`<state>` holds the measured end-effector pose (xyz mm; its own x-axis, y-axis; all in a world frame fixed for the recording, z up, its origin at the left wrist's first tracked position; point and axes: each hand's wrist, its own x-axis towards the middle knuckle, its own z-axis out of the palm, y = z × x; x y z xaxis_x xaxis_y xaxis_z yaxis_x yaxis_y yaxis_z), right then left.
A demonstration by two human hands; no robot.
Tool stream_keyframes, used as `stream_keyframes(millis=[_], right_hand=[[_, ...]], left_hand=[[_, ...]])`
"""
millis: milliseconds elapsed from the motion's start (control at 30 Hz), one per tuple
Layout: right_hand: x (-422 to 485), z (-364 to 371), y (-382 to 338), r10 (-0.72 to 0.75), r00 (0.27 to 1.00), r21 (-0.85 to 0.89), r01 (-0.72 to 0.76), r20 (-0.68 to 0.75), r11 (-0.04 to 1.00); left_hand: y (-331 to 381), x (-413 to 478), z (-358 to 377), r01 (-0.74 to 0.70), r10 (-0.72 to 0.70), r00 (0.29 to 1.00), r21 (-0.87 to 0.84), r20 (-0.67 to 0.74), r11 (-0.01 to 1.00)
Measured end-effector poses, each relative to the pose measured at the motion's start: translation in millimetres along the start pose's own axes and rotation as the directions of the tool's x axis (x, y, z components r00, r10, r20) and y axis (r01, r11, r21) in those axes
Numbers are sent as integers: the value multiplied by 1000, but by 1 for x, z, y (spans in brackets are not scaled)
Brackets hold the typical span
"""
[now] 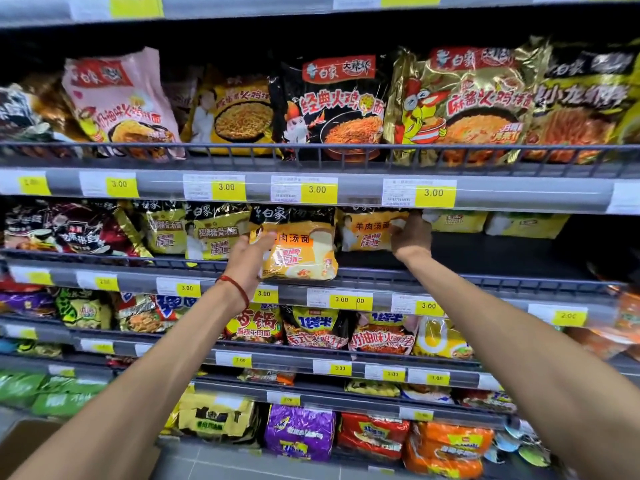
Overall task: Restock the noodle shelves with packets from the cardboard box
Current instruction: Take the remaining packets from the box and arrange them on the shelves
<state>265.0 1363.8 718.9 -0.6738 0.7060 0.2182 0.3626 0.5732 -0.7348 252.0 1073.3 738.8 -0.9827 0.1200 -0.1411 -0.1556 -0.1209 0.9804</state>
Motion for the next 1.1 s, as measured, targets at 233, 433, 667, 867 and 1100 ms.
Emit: stream_keyframes(millis=[233, 433, 667, 867, 1100], right_hand=[[7, -3, 6, 65, 998, 16, -65, 9, 998], [-2, -13, 9, -9, 993, -8, 9, 118, 1000], [-33, -50, 25, -113, 989, -203, 131, 100, 970], [-78, -91, 38, -390, 913, -357, 406, 119, 841], [-101, -107, 50, -572, 803, -317, 593, 168, 740]], left_hand=[[4, -4, 6, -2, 3, 997, -9, 77, 1000], [-2, 2, 13, -14, 22, 981, -39, 193, 999], [-12, 11, 57, 26, -17, 957, -27, 288, 999], [-22, 23, 122, 78, -83, 972, 33, 218, 996], [-35, 24, 161, -301, 265, 953, 390, 145, 870]])
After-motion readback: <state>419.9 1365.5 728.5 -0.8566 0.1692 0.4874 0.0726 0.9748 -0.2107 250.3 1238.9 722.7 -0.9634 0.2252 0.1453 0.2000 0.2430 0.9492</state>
